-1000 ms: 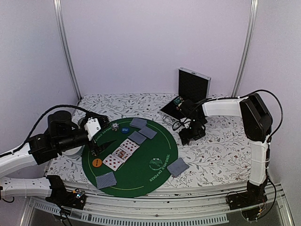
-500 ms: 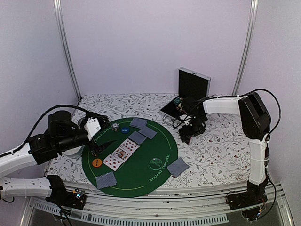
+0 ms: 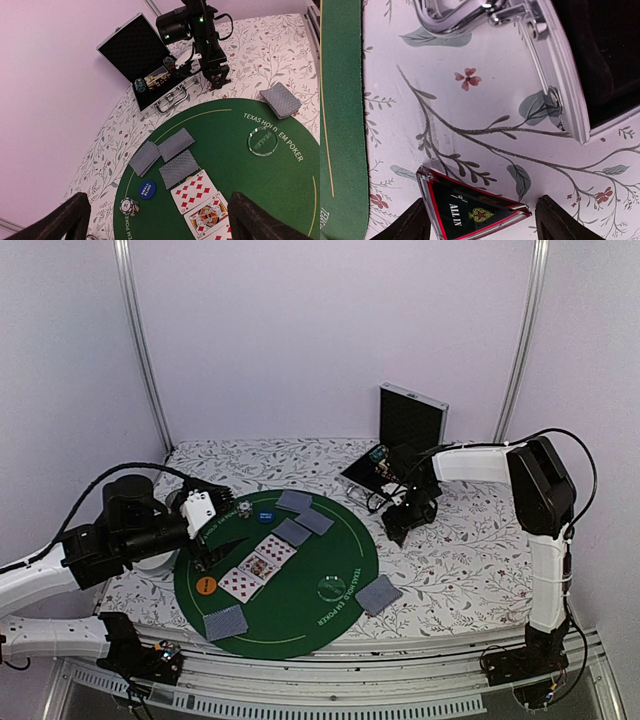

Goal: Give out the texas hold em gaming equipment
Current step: Pick up the all-in button from the center of the board, then pass from the right arm to the left

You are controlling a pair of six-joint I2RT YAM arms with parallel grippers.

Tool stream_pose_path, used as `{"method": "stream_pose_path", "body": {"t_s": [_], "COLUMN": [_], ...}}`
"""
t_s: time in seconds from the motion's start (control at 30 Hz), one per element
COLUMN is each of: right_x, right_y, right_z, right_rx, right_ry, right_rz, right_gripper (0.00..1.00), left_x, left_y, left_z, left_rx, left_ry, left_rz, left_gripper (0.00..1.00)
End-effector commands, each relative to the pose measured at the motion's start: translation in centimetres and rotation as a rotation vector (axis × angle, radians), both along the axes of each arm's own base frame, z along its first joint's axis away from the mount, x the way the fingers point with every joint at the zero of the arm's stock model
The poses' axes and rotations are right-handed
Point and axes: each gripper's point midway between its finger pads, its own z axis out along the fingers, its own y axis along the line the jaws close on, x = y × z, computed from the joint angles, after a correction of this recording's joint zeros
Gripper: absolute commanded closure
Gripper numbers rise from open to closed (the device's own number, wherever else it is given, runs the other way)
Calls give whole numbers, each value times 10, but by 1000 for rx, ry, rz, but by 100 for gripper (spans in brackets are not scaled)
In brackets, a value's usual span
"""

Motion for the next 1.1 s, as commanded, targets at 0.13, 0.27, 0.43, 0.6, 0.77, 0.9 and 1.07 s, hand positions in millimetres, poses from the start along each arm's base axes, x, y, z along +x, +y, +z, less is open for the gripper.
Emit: {"method": "stream_pose_path", "body": {"t_s": [0.13,0.27,0.43,0.6,0.77,0.9,1.07], "right_x": [-16,-17,-14,-12,-16,-19,-30], "right_y": [-4,2,24,37,54,77,135], "right_z": [-26,-19,7,29,48,64,84], "right_rx": [-31,-23,48,113,164,193,277], "right_ry": [81,73,39,16,18,-4,-17], "right_rz": [13,20,52,66,99,142,232], "right_gripper": [33,38,40,41,42,42,42], "left_x": [-3,-4,-3,-4,-9,-10,-7], "left_y": [-3,-3,-3,-4,-7,-7,-4], "left_z": [-3,-3,-3,-2,-1,1,4], "left_rx": [3,4,4,1,-7,-12,-17], "left_ry": [-4,-2,-2,-3,2,-1,-9], "left_rz": [-18,-21,-21,-22,-54,-63,-35], "left_gripper": [2,2,2,2,2,2,2]}}
